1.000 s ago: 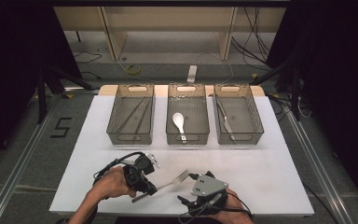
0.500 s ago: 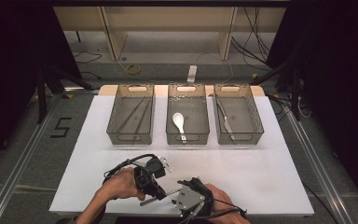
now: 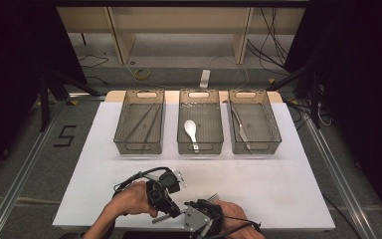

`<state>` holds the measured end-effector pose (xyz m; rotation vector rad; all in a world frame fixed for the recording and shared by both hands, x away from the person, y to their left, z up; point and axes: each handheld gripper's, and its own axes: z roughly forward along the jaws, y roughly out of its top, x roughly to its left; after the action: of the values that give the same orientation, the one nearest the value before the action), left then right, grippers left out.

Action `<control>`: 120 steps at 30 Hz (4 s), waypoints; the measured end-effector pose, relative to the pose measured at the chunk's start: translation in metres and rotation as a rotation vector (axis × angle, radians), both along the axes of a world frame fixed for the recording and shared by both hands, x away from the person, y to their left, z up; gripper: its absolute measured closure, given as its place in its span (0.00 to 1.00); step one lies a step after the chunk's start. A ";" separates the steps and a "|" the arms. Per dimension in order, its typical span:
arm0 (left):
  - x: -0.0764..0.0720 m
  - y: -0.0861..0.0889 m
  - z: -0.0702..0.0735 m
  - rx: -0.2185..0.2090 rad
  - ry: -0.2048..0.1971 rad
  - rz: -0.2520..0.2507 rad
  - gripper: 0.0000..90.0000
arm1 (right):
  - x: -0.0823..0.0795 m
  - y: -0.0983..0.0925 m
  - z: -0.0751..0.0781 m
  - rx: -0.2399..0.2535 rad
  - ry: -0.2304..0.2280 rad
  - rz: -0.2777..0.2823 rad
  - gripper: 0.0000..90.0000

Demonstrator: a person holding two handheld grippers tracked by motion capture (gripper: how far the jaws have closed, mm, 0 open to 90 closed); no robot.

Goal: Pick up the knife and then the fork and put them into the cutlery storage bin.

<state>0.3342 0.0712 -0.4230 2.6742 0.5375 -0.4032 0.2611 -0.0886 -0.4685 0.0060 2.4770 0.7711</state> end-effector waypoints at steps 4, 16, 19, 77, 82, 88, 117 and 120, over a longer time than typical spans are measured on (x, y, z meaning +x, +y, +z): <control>0.000 0.000 0.000 -0.004 0.003 -0.010 0.90 | -0.002 0.000 -0.002 -0.067 -0.024 0.062 0.93; 0.004 0.007 0.009 -0.082 -0.078 0.046 0.75 | 0.001 -0.005 0.000 -0.105 -0.084 0.095 0.97; 0.008 0.015 0.015 -0.111 -0.130 0.087 0.64 | 0.005 -0.008 0.002 -0.098 -0.078 0.077 0.98; -0.008 0.124 0.007 -0.496 -0.592 0.642 0.18 | 0.186 -0.164 0.091 0.535 0.260 -0.783 0.97; -0.008 0.127 0.007 -0.521 -0.608 0.661 0.18 | 0.220 -0.169 0.091 0.586 0.293 -0.863 0.97; -0.008 0.126 0.007 -0.533 -0.605 0.657 0.17 | 0.248 -0.176 0.078 0.593 0.322 -0.951 0.97; -0.007 0.126 0.007 -0.552 -0.578 0.668 0.17 | 0.241 -0.172 0.076 0.624 0.375 -0.945 0.55; -0.007 0.126 0.007 -0.554 -0.568 0.669 0.17 | 0.221 -0.168 0.080 0.638 0.358 -0.882 0.51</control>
<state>0.3272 0.1971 -0.4158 1.8111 0.9145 0.3464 0.4817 -0.2566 -0.3882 1.4492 2.0541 1.1374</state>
